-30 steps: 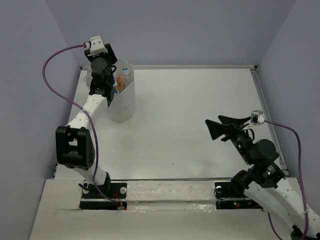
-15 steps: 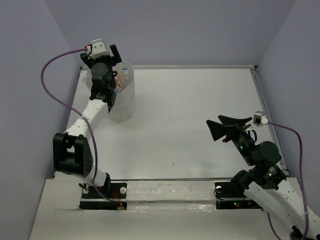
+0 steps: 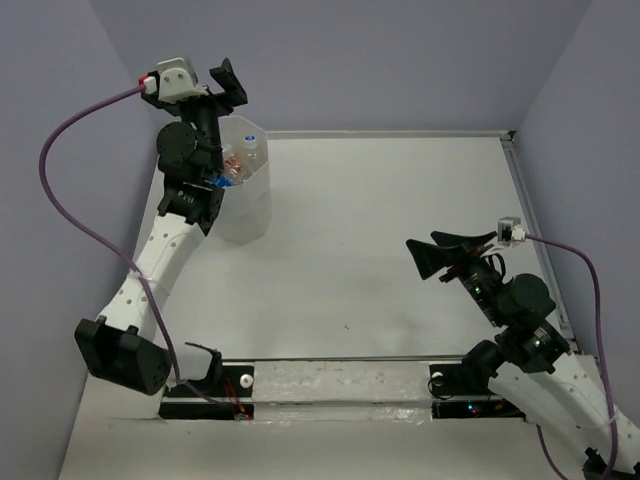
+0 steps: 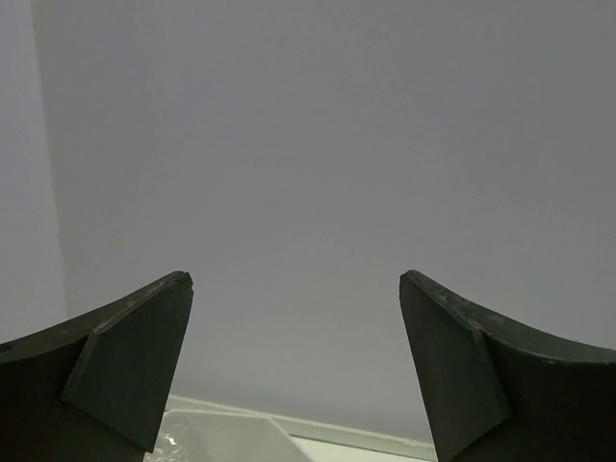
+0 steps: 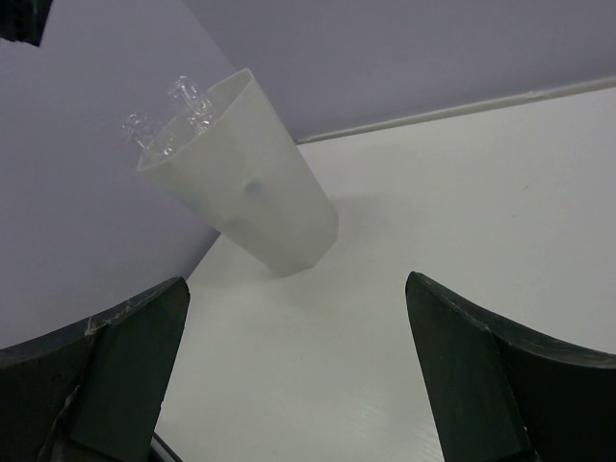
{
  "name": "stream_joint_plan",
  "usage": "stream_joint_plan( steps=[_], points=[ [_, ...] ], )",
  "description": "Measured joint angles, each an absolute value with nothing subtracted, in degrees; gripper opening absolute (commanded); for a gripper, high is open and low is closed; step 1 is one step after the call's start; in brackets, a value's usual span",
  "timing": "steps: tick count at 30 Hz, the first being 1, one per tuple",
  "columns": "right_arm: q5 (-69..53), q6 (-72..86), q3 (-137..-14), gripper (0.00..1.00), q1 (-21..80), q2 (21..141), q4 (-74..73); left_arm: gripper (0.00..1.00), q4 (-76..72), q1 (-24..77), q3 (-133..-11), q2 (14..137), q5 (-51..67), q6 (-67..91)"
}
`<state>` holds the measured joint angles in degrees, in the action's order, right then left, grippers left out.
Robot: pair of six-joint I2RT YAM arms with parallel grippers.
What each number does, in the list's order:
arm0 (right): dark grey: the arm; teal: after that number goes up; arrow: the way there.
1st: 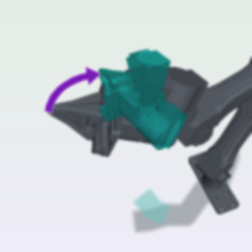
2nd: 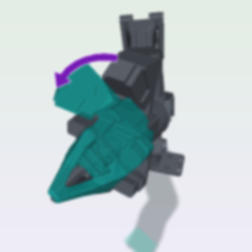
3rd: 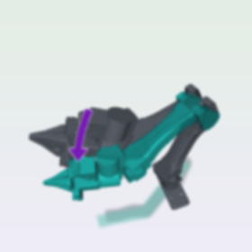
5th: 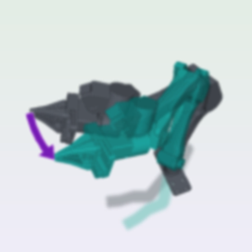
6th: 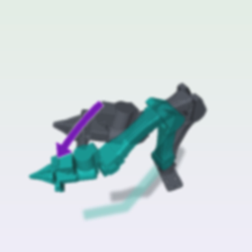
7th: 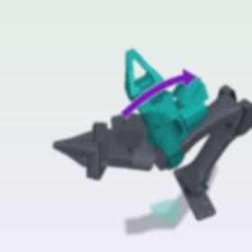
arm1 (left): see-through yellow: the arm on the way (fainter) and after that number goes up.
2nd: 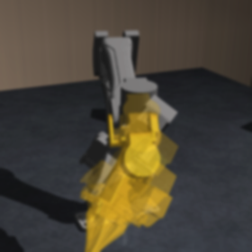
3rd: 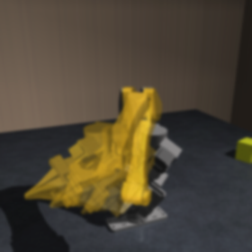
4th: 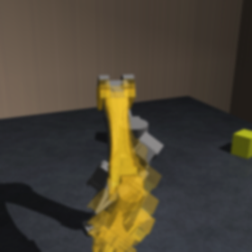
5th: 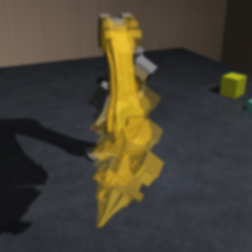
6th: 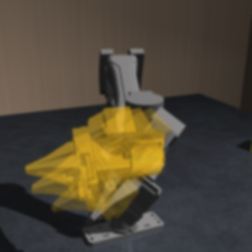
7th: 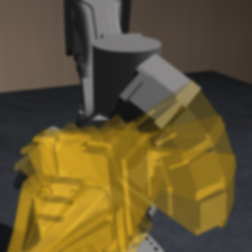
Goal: Put the plastic bottles in the bin
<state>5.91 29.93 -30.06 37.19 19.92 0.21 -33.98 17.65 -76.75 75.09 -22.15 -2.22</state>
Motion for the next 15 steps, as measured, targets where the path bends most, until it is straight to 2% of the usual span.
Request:
stream_joint_plan(
  steps=[4, 8, 15],
  points=[
    [5.8, 30.28, -32.34, 1.0, 37.19, 20.38, -1.8, 0.99, -29.56, 22.04, -81.17, 70.17, -19.62, 0.38],
    [5.76, 30.22, -37.04, 1.0, 37.19, 20.56, -5.58, 0.99, -24.86, 24.77, -81.03, 60.12, -13.63, 7.16],
    [4.49, 28.69, -46.44, 1.0, 37.19, 16.58, -13.19, 0.99, -16.75, 24.71, -70.15, 37.82, -1.78, 16.75]
  ],
)
